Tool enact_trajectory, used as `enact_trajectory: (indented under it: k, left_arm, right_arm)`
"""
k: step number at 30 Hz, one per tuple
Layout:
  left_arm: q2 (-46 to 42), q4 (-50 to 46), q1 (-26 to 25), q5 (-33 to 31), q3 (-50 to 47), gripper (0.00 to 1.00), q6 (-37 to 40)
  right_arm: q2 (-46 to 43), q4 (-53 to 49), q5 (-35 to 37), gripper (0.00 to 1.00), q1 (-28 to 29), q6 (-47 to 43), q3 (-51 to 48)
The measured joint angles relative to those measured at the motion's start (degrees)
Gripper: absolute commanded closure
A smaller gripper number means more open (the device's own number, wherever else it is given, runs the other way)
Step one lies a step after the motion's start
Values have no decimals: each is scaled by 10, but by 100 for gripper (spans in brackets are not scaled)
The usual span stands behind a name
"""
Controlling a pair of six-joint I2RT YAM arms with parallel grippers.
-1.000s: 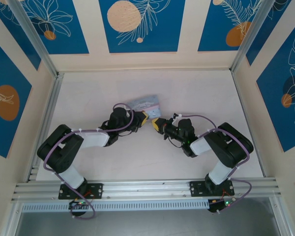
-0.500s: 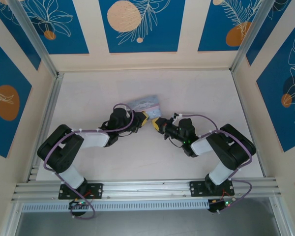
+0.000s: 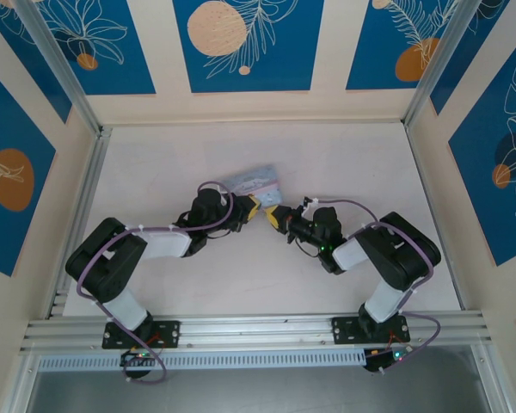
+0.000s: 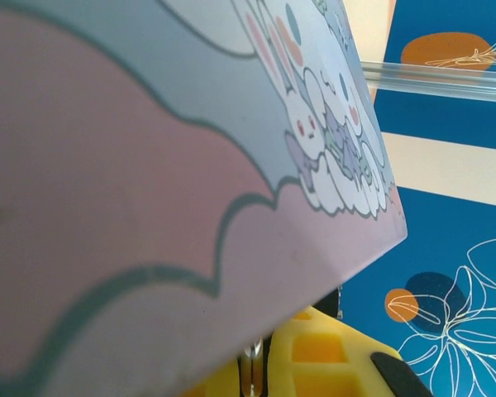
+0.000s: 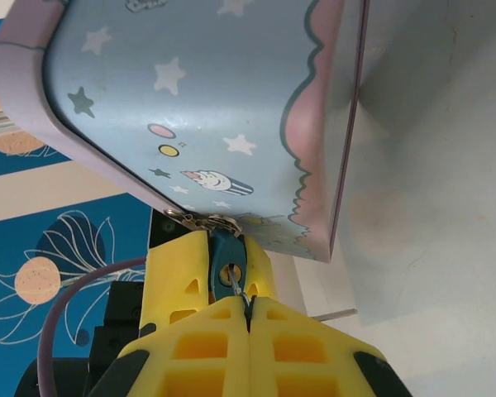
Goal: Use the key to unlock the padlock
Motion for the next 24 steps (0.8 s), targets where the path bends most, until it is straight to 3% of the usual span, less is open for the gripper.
enact_trajectory:
  k: [24]
  left_arm:
    - [0,2,11,-2,1,100,1]
  right_arm:
    - [66,2,-73,100,-21,0,74]
